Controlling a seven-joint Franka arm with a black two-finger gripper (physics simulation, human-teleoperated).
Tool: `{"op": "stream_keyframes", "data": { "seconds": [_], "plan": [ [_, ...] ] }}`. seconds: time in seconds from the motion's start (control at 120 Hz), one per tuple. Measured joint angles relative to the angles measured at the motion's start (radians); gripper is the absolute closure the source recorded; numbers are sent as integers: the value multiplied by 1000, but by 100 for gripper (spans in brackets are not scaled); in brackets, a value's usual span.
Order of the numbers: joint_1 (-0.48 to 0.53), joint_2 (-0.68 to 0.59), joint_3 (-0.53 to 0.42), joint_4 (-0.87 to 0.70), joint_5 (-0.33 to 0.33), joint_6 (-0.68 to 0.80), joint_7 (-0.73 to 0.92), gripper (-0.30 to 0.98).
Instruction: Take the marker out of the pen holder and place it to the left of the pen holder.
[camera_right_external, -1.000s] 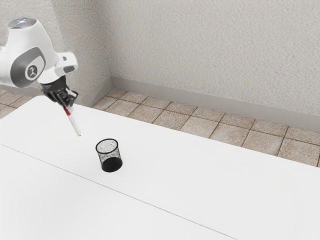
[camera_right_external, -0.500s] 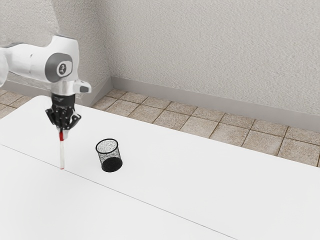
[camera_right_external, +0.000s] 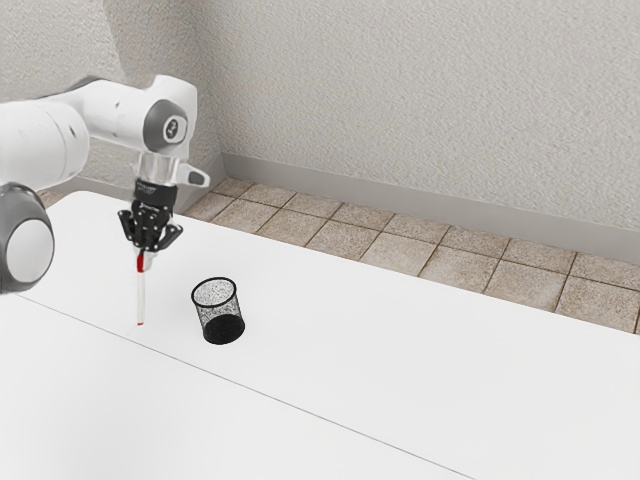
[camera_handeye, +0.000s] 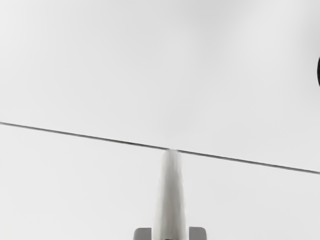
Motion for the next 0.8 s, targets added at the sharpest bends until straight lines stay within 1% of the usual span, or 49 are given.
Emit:
{"op": "stream_keyframes", "data": {
  "seconds": [0.017, 0.033, 0.167, 0.233, 0.283, 0.3, 0.333, 0.408, 0.458, 0.5, 0.575, 0.667, 0.7, 0.8],
  "plan": [
    [0, 5, 0, 6, 0, -2, 5, 78],
    [0, 9, 0, 10, 0, -4, 9, 75],
    [1, 14, 1, 9, -17, 4, 40, 45],
    [9, -6, 4, -23, -26, 20, 53, 33],
    [14, -61, 8, -82, -33, 44, 61, 26],
    [13, -99, 8, -107, -35, 56, 64, 24],
    [7, -224, 9, -172, -38, 93, 68, 20],
    [-32, -486, 10, -296, -40, 212, 76, 14],
    [-75, -608, 9, -317, -31, 254, 68, 11],
    [-114, -675, 7, -296, -9, 254, 48, 9],
    [-189, -719, 3, -234, 24, 217, -2, 7],
    [-257, -720, 0, -183, 62, 163, -65, 4],
    [-270, -725, -6, -184, 72, 147, -89, 4],
    [-282, -746, -26, -252, 84, 114, -152, 2]
  ]
}}
